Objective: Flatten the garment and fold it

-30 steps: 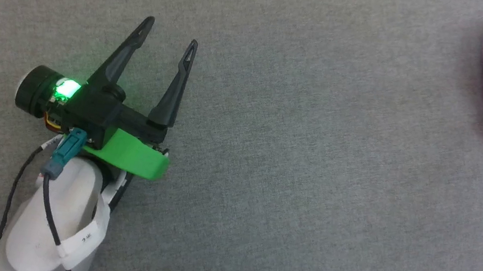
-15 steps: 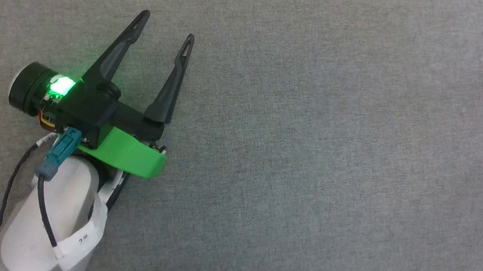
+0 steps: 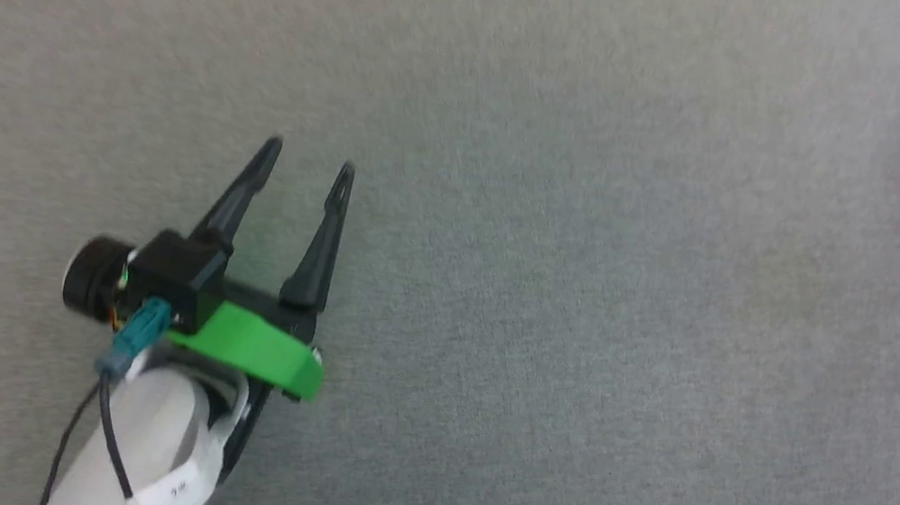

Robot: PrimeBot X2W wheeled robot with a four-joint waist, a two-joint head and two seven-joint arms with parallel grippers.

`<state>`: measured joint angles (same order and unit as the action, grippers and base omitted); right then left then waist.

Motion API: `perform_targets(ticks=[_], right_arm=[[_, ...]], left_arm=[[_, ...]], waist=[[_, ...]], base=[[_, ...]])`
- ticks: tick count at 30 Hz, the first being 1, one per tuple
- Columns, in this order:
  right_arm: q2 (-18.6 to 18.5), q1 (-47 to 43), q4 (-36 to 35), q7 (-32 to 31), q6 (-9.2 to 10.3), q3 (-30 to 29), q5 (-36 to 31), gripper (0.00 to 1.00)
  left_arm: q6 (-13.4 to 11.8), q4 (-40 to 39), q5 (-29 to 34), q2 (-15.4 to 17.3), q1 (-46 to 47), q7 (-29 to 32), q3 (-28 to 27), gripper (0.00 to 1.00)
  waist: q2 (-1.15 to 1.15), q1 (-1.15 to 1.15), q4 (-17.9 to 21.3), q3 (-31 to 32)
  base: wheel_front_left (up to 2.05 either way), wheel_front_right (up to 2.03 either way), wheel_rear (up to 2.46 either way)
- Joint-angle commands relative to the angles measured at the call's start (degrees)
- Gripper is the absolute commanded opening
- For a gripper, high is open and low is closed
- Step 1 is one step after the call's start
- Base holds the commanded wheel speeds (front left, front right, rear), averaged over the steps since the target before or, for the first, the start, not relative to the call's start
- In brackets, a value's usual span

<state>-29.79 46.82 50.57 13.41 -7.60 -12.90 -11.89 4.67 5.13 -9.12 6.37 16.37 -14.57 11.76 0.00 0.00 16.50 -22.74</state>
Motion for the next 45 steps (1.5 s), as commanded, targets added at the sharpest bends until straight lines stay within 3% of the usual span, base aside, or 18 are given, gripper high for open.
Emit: perform_targets(ticks=[1,8,12,21,33,45], right_arm=[[2.1,-1.7,-1.1,0.7,0.11,-0.2,4.4,1.00],[6.1,-13.0,-14.4,1.3,0.11,2.9,16.9,1.00],[9.5,-20.5,-24.1,0.1,0.11,3.2,18.8,1.00],[21.1,-37.9,-45.2,-4.4,0.11,3.5,16.9,1.00],[26.4,-51.9,-49.7,-2.8,0.11,5.5,13.9,1.00],[26.9,-55.9,-48.6,-1.4,0.11,6.5,15.7,1.00]], left_arm=[[-0.3,0.4,-0.5,-0.5,-1.4,-0.4,-0.5,1.00],[-1.1,2.5,-2.4,-2.0,-5.9,-0.4,-2.3,1.00],[-1.4,3.3,-3.0,-2.6,-7.9,-0.4,-2.9,1.00],[-1.9,4.6,-3.6,-3.2,-10.7,-0.4,-3.4,1.00],[-1.6,5.4,-3.1,-3.4,-16.0,-0.4,-4.2,1.00],[-2.7,3.4,-3.0,-3.5,-19.7,-0.4,-4.3,1.00]], waist=[[0.00,0.00,-4.7,9.1],[0.00,0.00,-8.9,15.9],[0.00,0.00,-10.6,18.6],[0.00,0.00,-13.7,21.7],[0.00,0.00,-16.1,26.0],[0.00,0.00,-16.8,27.0]], base=[[0.00,0.00,0.00],[0.00,0.00,0.00],[0.00,0.00,0.00],[0.00,0.00,0.00],[0.00,0.00,0.00],[0.00,0.00,0.00]])
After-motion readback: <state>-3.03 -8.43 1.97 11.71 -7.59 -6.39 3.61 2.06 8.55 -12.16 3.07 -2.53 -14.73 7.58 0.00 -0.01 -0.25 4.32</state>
